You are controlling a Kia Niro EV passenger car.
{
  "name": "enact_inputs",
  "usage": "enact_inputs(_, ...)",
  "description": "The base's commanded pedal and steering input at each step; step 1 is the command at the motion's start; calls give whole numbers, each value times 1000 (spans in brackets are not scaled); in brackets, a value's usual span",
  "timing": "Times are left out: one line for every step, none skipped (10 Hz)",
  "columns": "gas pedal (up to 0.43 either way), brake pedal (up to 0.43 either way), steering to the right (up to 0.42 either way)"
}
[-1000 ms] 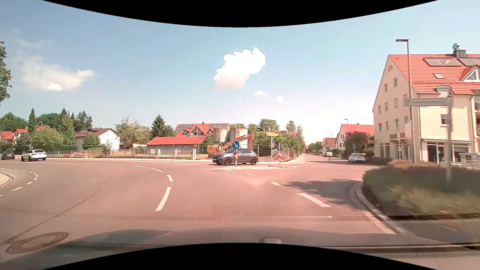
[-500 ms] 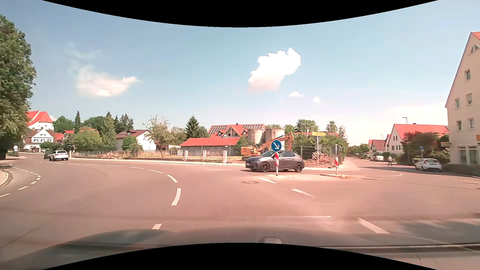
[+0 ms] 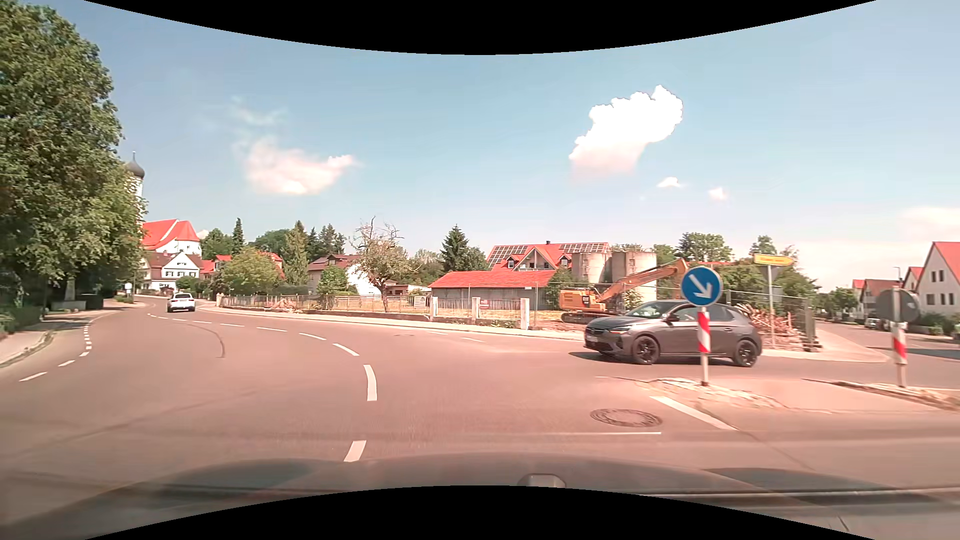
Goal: Follow the waypoints while adhering to traffic rules and regulations
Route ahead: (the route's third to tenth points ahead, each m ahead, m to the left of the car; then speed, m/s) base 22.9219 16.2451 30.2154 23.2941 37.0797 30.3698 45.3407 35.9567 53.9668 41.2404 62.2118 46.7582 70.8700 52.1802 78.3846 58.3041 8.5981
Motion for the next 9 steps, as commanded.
enact_inputs(157, 0, -177)
enact_inputs(157, 0, -177)
enact_inputs(157, 0, -177)
enact_inputs(157, 0, -178)
enact_inputs(157, 0, -178)
enact_inputs(169, 0, -178)
enact_inputs(169, 0, -178)
enact_inputs(177, 0, -178)
enact_inputs(209, 0, -178)
